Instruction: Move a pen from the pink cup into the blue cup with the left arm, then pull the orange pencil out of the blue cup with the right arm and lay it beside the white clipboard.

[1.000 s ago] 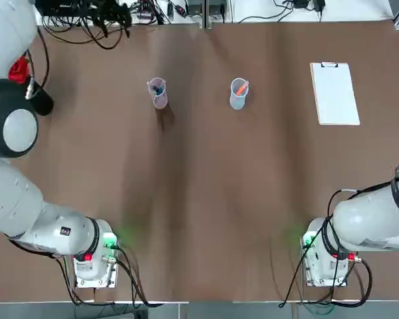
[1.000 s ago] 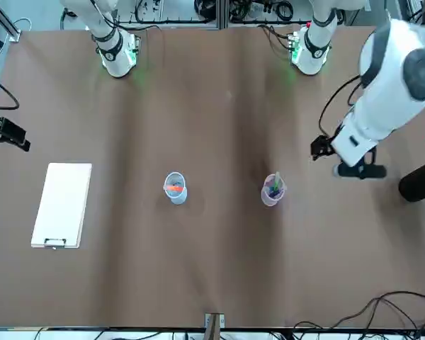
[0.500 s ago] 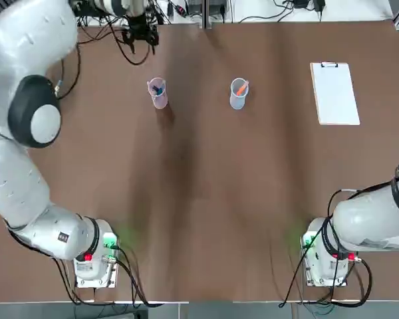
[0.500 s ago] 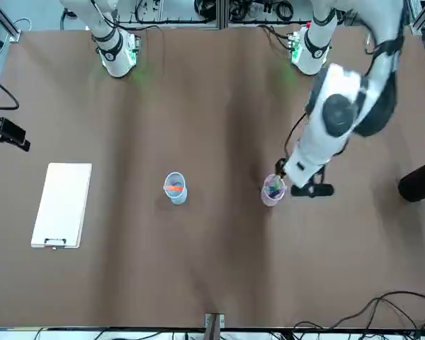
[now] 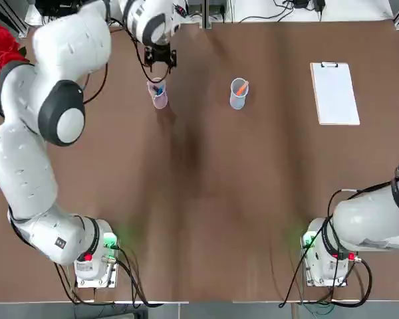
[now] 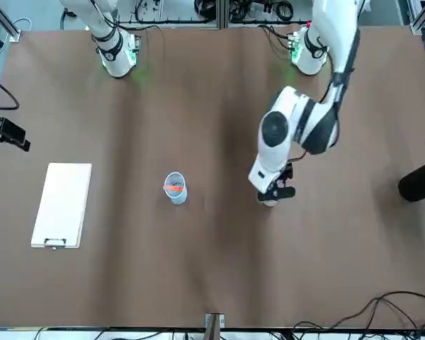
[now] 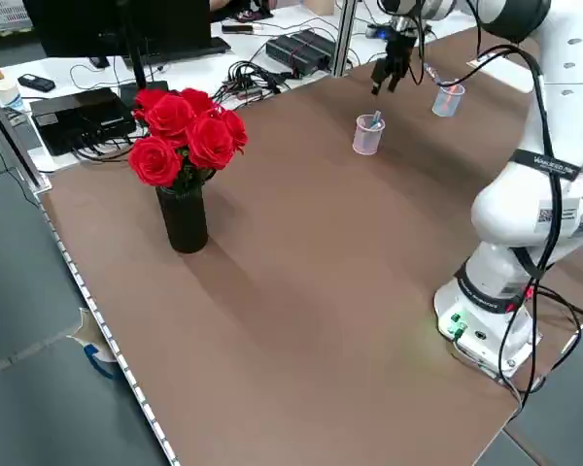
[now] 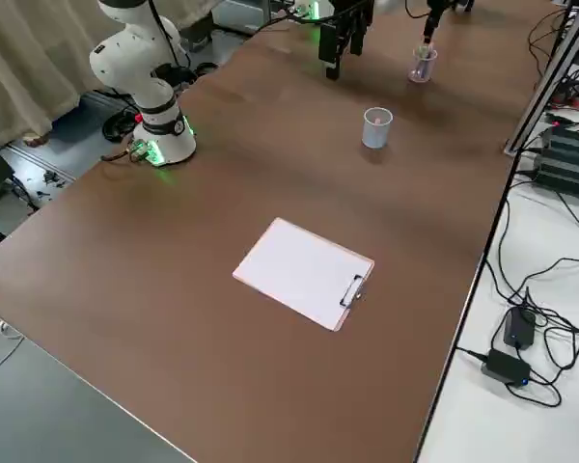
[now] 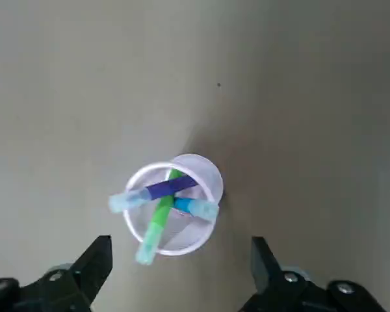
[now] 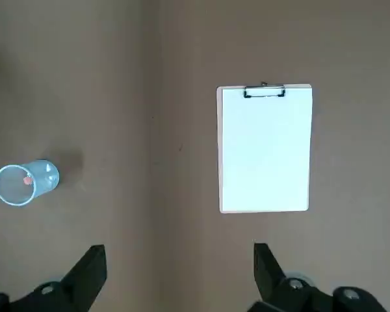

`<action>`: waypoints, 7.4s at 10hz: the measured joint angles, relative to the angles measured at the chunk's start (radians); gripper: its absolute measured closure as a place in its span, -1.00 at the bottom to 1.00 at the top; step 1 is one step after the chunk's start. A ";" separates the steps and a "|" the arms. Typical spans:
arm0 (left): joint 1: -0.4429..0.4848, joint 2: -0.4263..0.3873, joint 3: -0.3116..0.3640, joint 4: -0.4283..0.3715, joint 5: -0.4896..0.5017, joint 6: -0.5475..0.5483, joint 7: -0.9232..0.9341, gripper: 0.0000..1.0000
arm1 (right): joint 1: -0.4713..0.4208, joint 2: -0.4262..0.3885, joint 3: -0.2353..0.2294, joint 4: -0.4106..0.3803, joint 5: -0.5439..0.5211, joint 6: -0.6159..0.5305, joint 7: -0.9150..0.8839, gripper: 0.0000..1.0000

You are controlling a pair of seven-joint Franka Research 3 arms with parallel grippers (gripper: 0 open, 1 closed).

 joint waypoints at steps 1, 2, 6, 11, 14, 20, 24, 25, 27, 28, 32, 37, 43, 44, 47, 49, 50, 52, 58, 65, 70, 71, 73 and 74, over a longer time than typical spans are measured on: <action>-0.004 0.019 0.000 0.001 0.014 0.010 -0.004 -0.72 | 0.000 0.000 0.000 0.000 0.000 0.000 0.000 -1.00; -0.002 0.036 0.003 0.001 0.031 0.020 -0.004 -0.62 | 0.000 0.000 0.000 0.000 0.000 0.000 0.000 -1.00; -0.006 0.080 0.003 0.005 0.071 0.054 -0.009 -0.26 | 0.000 0.000 0.000 0.000 0.000 0.000 0.000 -1.00; -0.017 0.088 0.002 0.009 0.083 0.055 -0.021 0.06 | 0.000 0.000 0.000 0.000 0.000 -0.001 0.000 -1.00; -0.015 0.088 0.004 0.009 0.090 0.055 -0.022 0.15 | 0.000 0.000 0.000 0.000 0.000 -0.002 0.000 -1.00; -0.015 0.088 0.004 0.009 0.091 0.045 -0.022 0.25 | 0.000 0.000 0.000 0.000 0.000 -0.003 0.000 -1.00; -0.015 0.088 0.004 0.009 0.091 0.019 -0.022 0.25 | 0.000 0.000 0.000 0.000 0.000 -0.004 0.000 -1.00; -0.015 0.088 0.004 0.009 0.091 0.016 -0.022 0.30 | 0.000 0.000 0.000 0.000 0.000 -0.004 0.000 -1.00; -0.015 0.088 0.004 0.010 0.092 0.015 -0.022 0.53 | 0.000 0.000 0.000 0.000 0.000 -0.004 0.000 -1.00; -0.015 0.085 0.004 0.012 0.093 0.014 -0.022 0.61 | 0.000 0.000 0.000 0.000 0.000 -0.004 0.000 -1.00; -0.011 0.043 0.005 0.024 0.093 -0.024 -0.021 0.67 | 0.000 0.000 0.000 0.000 0.000 -0.005 0.000 -1.00; -0.011 -0.144 -0.001 0.042 0.046 -0.132 -0.032 0.67 | 0.000 0.000 0.000 0.000 0.000 -0.006 0.000 -1.00; -0.026 -0.196 -0.135 0.170 -0.089 -0.187 -0.237 0.67 | 0.000 0.000 0.000 0.000 0.000 -0.006 0.000 -1.00; -0.038 -0.189 -0.154 0.187 -0.091 -0.187 -0.284 0.67 | 0.000 0.000 0.000 0.000 0.000 -0.006 0.000 -1.00; -0.121 -0.122 -0.161 0.236 -0.093 -0.069 -0.447 0.67 | 0.000 0.000 0.000 0.000 0.000 -0.007 0.000 -1.00; -0.153 -0.060 -0.161 0.266 -0.093 0.053 -0.542 0.67 | 0.000 0.000 -0.001 0.000 0.000 -0.007 0.000 -1.00; -0.157 -0.031 -0.161 0.286 -0.093 0.101 -0.570 0.67 | 0.000 0.000 -0.001 0.000 0.000 -0.007 0.000 -1.00; -0.159 0.028 -0.161 0.312 -0.093 0.223 -0.588 0.67 | 0.000 0.000 -0.001 0.000 0.000 -0.007 0.000 -1.00; -0.221 0.188 -0.103 0.357 -0.093 0.389 -0.589 0.67 | 0.000 0.000 -0.002 0.000 0.000 -0.010 0.000 -1.00; -0.332 0.244 0.016 0.368 -0.093 0.451 -0.590 0.67 | 0.000 0.000 0.000 0.000 0.000 -0.010 0.000 -1.00; -0.340 0.253 0.016 0.368 -0.093 0.447 -0.589 -0.53 | 0.000 0.000 0.000 0.000 0.000 -0.010 0.000 -1.00; -0.340 0.252 0.016 0.371 -0.093 0.437 -0.589 -0.79 | 0.000 0.000 0.000 0.000 0.000 -0.010 0.000 -1.00; -0.339 0.232 0.017 0.393 -0.093 0.365 -0.582 -1.00 | 0.000 0.000 0.000 0.000 0.000 -0.010 0.000 -1.00; -0.336 0.195 0.019 0.400 -0.092 0.274 -0.555 -1.00 | 0.000 0.000 0.000 0.000 0.000 -0.010 0.000 -1.00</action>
